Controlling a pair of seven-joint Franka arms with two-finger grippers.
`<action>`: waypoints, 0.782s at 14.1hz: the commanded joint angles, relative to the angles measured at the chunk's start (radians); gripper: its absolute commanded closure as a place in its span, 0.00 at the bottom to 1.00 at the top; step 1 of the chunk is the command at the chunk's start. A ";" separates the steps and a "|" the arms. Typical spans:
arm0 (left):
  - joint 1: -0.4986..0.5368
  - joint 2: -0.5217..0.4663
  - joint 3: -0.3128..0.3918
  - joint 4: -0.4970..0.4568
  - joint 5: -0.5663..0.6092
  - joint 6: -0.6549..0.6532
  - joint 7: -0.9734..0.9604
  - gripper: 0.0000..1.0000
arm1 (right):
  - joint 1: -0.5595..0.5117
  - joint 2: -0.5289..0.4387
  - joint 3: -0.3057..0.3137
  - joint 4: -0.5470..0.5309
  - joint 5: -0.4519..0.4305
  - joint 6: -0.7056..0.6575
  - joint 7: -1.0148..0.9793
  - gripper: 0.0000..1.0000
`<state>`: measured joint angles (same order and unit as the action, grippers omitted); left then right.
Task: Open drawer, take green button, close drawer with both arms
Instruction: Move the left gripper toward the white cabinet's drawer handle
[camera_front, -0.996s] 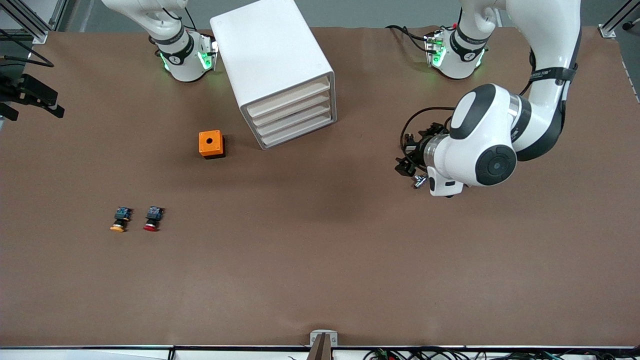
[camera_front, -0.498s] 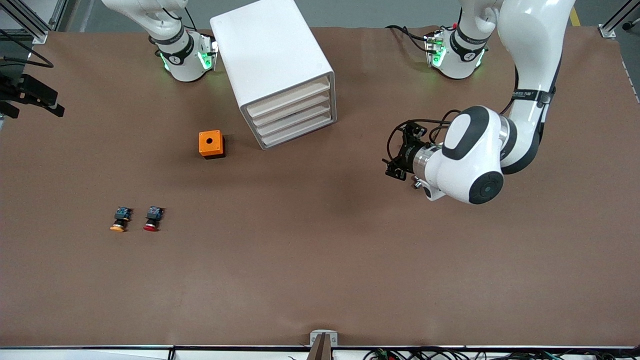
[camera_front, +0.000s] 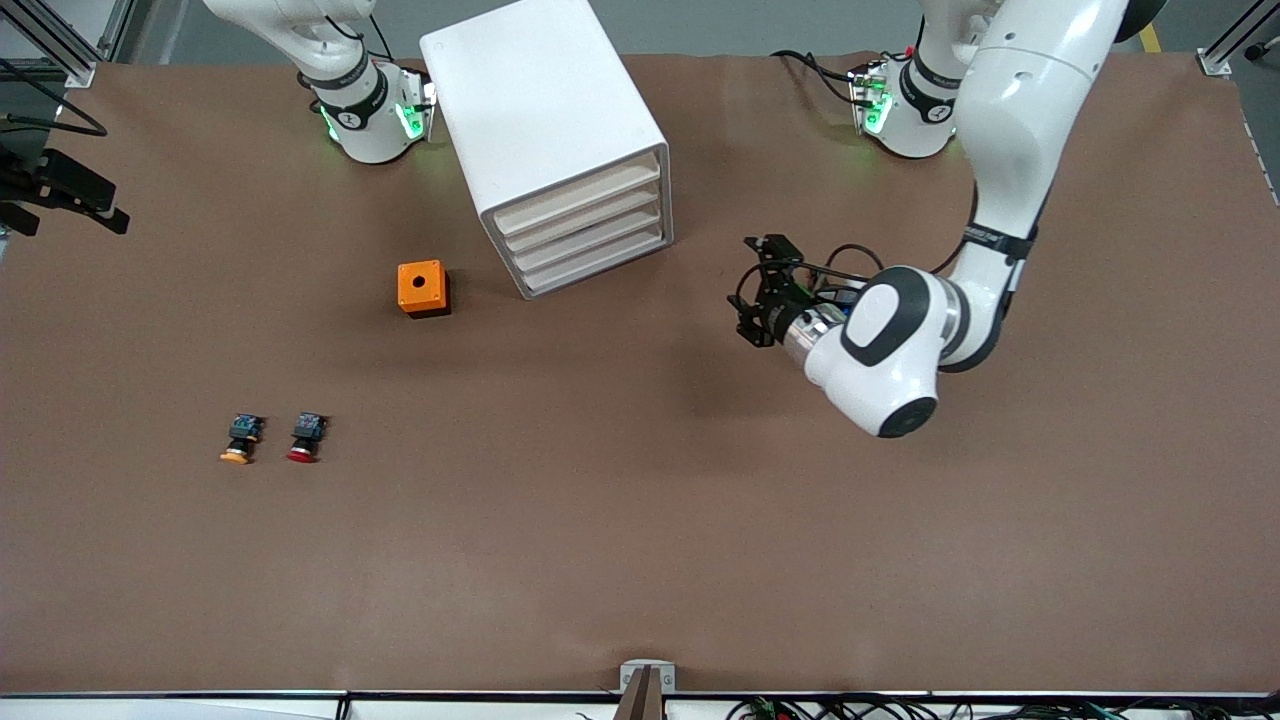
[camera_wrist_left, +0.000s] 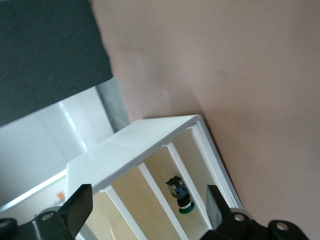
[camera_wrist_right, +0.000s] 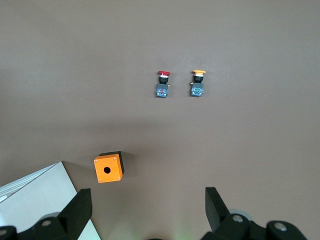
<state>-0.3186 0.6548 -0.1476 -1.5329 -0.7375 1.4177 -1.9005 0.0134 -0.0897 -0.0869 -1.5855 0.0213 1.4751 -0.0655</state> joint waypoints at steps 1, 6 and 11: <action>-0.039 0.060 0.003 0.020 -0.074 -0.011 -0.098 0.00 | 0.002 -0.024 0.001 -0.019 -0.011 -0.002 0.018 0.00; -0.074 0.184 0.005 0.030 -0.238 0.079 -0.185 0.21 | 0.005 -0.024 0.002 -0.019 -0.011 -0.002 0.018 0.00; -0.157 0.229 0.003 0.030 -0.252 0.121 -0.200 0.32 | 0.007 -0.024 0.002 -0.019 -0.011 -0.001 0.018 0.00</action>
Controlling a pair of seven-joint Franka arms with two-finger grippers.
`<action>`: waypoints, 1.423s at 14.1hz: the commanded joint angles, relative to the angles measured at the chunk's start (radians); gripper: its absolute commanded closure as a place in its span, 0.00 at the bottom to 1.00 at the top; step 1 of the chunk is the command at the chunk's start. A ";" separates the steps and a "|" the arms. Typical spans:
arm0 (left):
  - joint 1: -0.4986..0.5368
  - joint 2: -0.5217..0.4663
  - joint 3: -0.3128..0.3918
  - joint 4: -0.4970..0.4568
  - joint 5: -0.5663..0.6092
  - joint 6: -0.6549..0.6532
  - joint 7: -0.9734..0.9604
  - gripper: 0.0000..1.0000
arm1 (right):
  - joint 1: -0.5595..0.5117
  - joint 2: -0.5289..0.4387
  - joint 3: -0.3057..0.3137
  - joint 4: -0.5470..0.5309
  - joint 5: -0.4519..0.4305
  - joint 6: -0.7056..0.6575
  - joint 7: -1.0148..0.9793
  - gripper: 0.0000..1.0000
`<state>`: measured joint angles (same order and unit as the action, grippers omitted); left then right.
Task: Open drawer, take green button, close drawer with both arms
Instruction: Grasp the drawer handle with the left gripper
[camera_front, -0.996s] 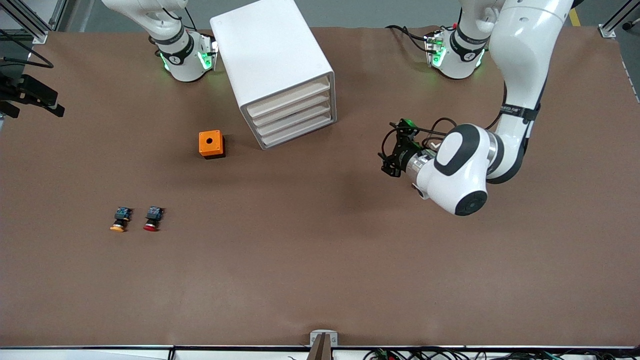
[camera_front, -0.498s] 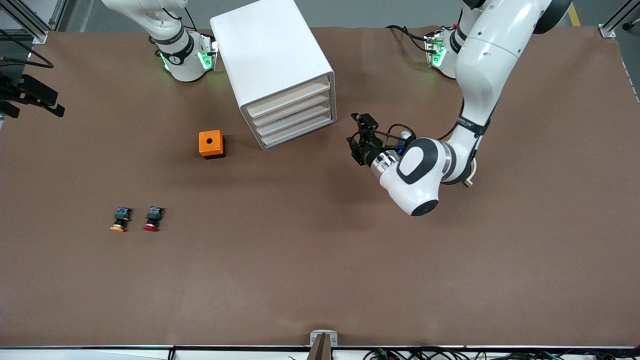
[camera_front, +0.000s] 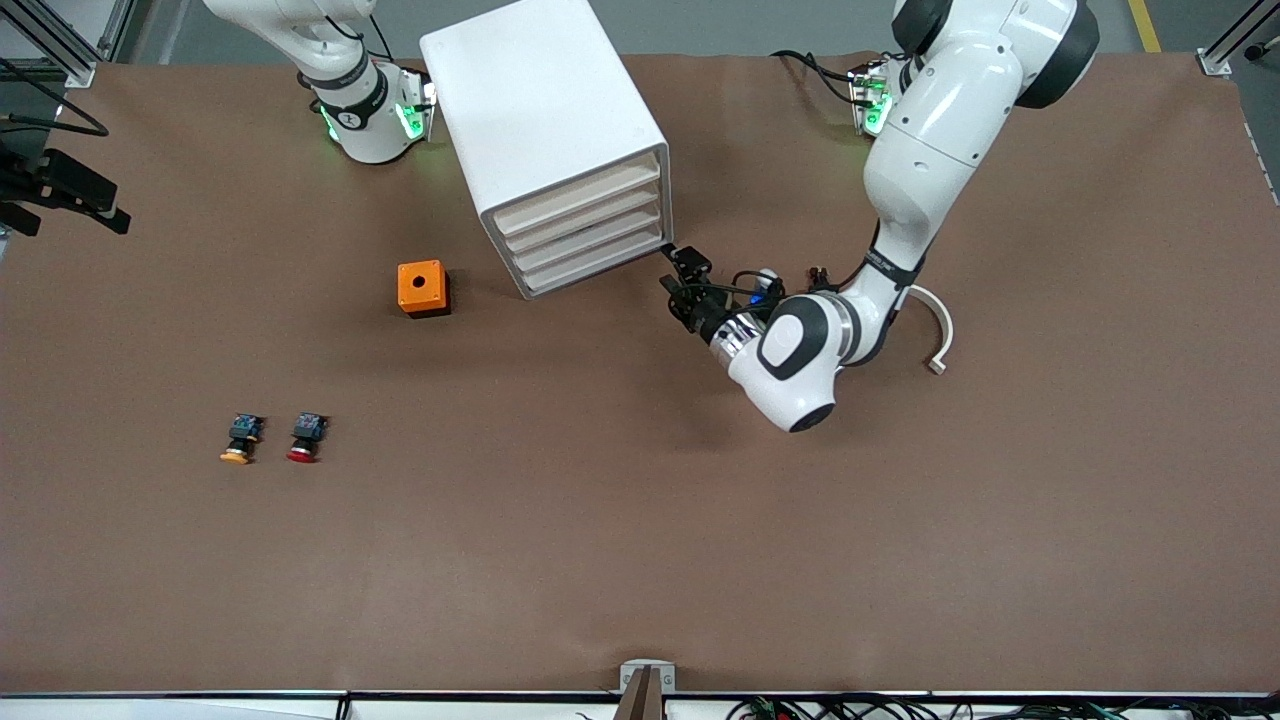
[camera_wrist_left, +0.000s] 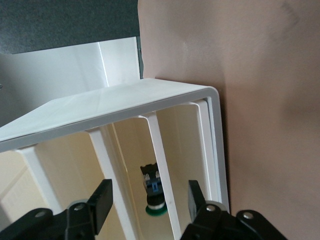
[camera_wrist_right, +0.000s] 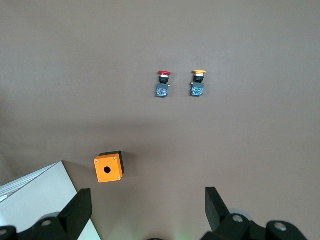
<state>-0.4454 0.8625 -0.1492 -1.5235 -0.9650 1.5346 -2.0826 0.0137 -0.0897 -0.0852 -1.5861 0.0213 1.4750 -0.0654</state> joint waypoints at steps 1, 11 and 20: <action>-0.045 0.038 0.005 0.026 -0.041 0.031 -0.025 0.38 | 0.006 -0.022 0.002 -0.017 -0.011 -0.001 0.018 0.00; -0.170 0.072 0.005 0.046 -0.110 0.087 -0.071 0.40 | 0.008 -0.022 0.002 -0.018 -0.011 -0.002 0.018 0.00; -0.164 0.072 0.031 0.055 -0.109 0.099 -0.067 1.00 | 0.006 -0.018 0.002 -0.015 -0.011 0.001 0.009 0.00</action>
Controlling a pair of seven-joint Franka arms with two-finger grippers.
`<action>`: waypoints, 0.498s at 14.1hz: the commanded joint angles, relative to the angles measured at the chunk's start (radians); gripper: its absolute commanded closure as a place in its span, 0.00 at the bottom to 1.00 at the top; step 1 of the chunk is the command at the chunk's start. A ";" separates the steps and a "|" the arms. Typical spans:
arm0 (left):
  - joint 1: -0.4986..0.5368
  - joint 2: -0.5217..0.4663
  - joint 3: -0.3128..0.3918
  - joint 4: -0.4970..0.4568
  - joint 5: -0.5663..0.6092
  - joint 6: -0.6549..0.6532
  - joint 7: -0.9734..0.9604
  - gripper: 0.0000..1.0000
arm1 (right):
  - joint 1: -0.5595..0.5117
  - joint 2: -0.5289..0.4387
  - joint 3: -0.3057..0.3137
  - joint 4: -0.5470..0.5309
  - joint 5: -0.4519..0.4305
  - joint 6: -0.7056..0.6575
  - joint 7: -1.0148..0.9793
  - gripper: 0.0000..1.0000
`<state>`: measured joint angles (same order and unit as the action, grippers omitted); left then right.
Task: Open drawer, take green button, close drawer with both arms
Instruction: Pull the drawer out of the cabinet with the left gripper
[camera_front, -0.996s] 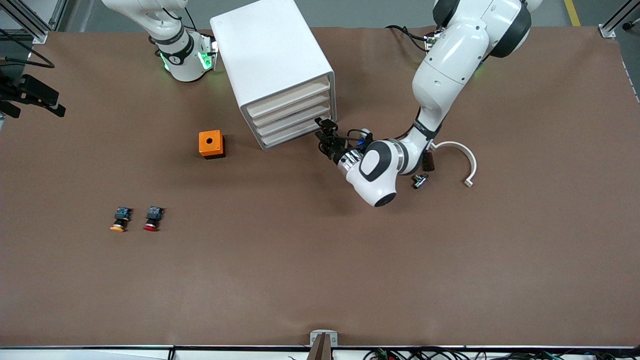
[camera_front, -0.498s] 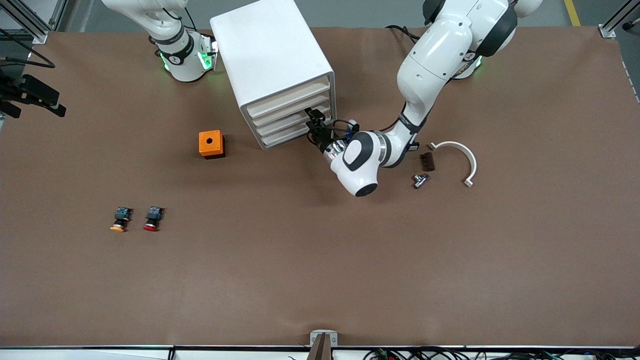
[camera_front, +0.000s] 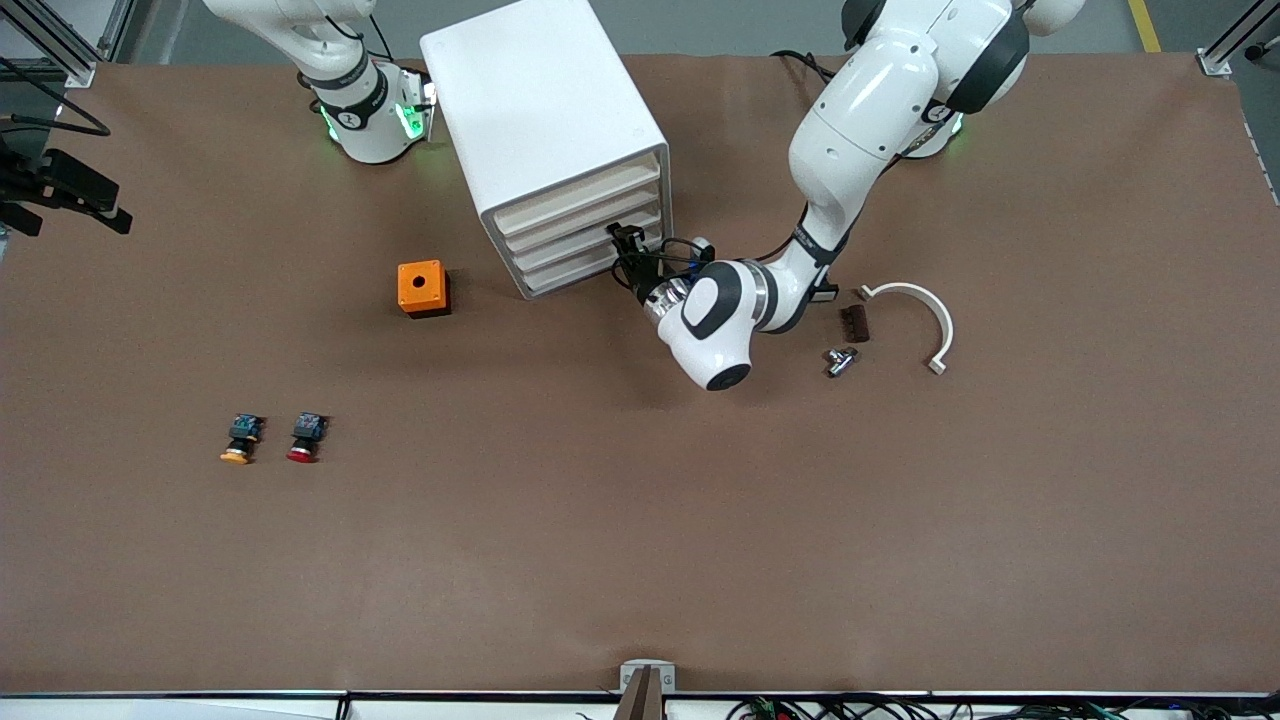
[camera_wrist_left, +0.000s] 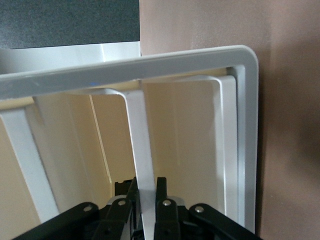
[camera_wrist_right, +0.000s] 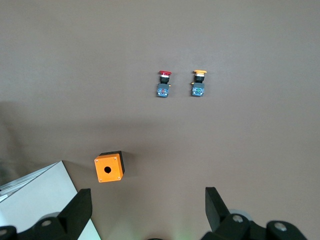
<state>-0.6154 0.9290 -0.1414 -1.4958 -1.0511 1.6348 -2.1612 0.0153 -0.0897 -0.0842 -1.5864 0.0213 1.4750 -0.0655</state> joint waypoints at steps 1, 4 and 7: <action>0.016 0.007 0.042 0.040 -0.023 -0.001 0.012 1.00 | 0.003 -0.016 0.000 -0.012 -0.011 0.004 0.006 0.00; 0.045 0.008 0.097 0.084 -0.021 -0.003 0.012 1.00 | -0.005 -0.002 -0.003 0.022 -0.011 0.001 0.003 0.00; 0.103 0.014 0.102 0.117 -0.020 -0.001 0.020 1.00 | -0.014 0.057 -0.005 0.026 -0.014 0.002 0.003 0.00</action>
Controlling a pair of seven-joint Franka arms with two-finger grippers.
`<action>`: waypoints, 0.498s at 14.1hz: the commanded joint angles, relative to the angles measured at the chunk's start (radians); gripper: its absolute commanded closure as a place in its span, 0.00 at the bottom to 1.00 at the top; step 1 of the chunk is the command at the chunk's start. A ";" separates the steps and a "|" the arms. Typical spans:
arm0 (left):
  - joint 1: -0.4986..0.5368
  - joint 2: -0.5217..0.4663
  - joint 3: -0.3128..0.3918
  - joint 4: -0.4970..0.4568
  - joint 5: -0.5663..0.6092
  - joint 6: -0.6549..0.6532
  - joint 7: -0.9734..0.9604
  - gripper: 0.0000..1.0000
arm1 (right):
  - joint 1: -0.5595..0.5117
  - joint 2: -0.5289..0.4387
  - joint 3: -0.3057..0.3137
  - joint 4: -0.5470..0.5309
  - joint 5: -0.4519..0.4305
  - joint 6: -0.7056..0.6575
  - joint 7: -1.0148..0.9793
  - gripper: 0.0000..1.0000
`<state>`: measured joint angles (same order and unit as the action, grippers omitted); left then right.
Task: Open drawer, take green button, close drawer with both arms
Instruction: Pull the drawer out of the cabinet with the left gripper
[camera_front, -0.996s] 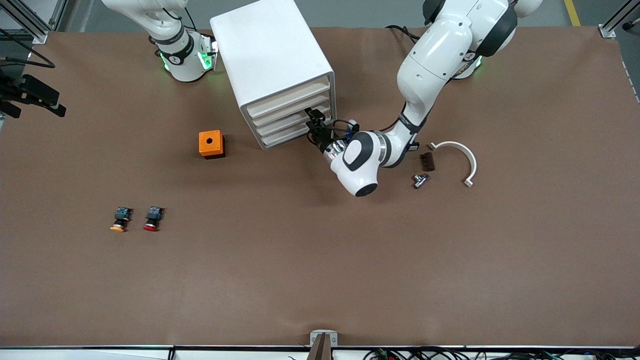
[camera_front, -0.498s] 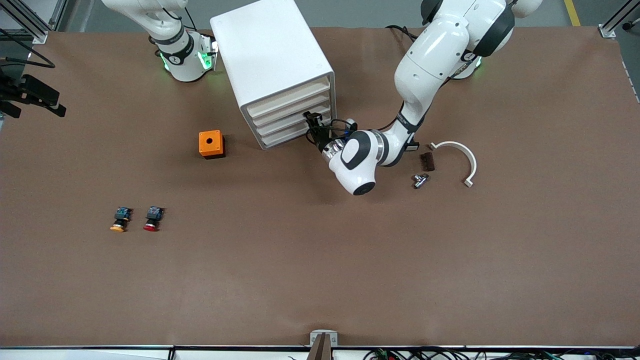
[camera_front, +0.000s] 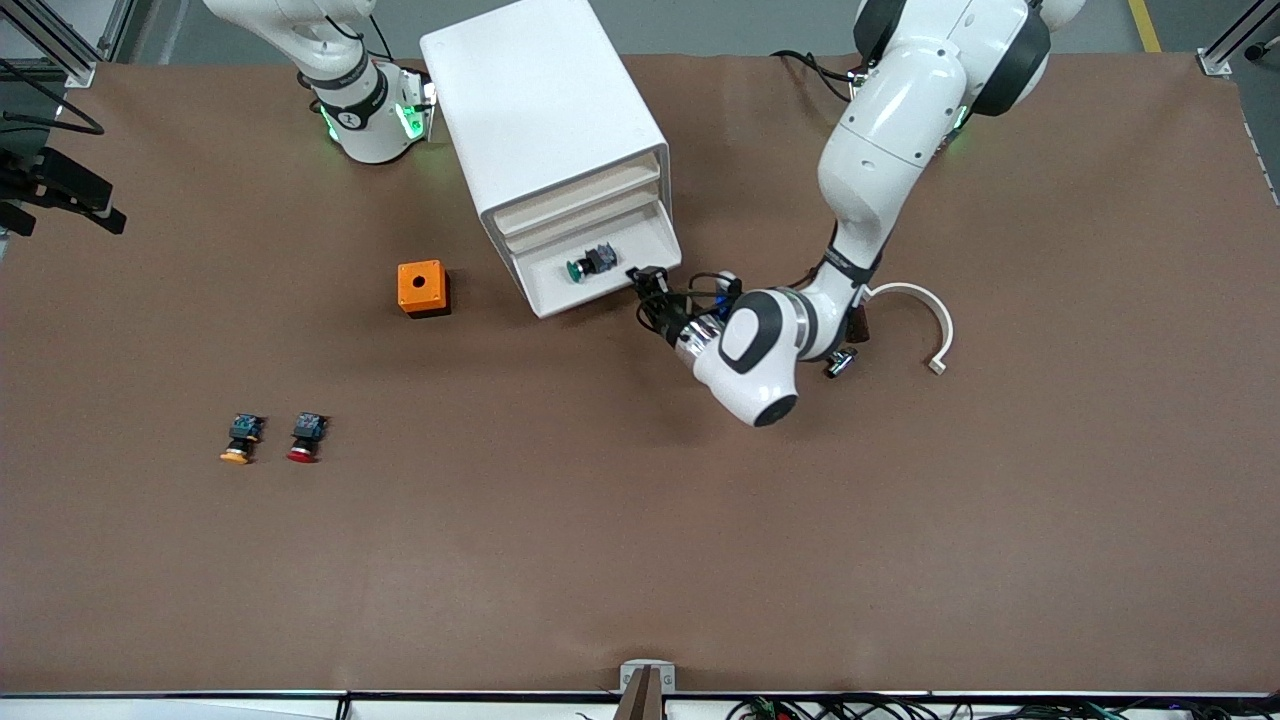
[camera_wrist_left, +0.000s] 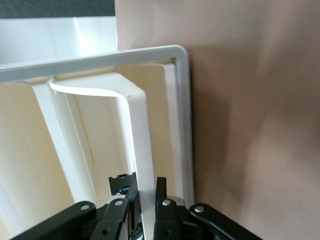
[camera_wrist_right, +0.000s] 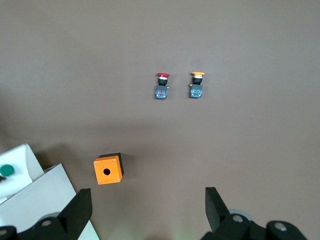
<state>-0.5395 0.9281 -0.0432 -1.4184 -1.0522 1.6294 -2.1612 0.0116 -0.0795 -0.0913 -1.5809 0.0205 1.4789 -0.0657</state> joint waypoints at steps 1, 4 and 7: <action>0.042 0.020 0.008 0.050 -0.019 0.006 0.021 0.95 | -0.010 0.061 0.002 0.022 -0.013 0.004 0.003 0.00; 0.065 0.031 0.014 0.064 -0.020 0.007 0.064 0.58 | -0.012 0.086 0.002 0.024 -0.016 0.015 0.001 0.00; 0.070 0.026 0.028 0.067 -0.020 0.013 0.075 0.00 | -0.016 0.155 0.001 0.042 -0.037 0.055 0.001 0.00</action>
<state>-0.4644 0.9396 -0.0310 -1.3817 -1.0522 1.6413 -2.1005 0.0085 0.0302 -0.0945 -1.5798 0.0056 1.5256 -0.0657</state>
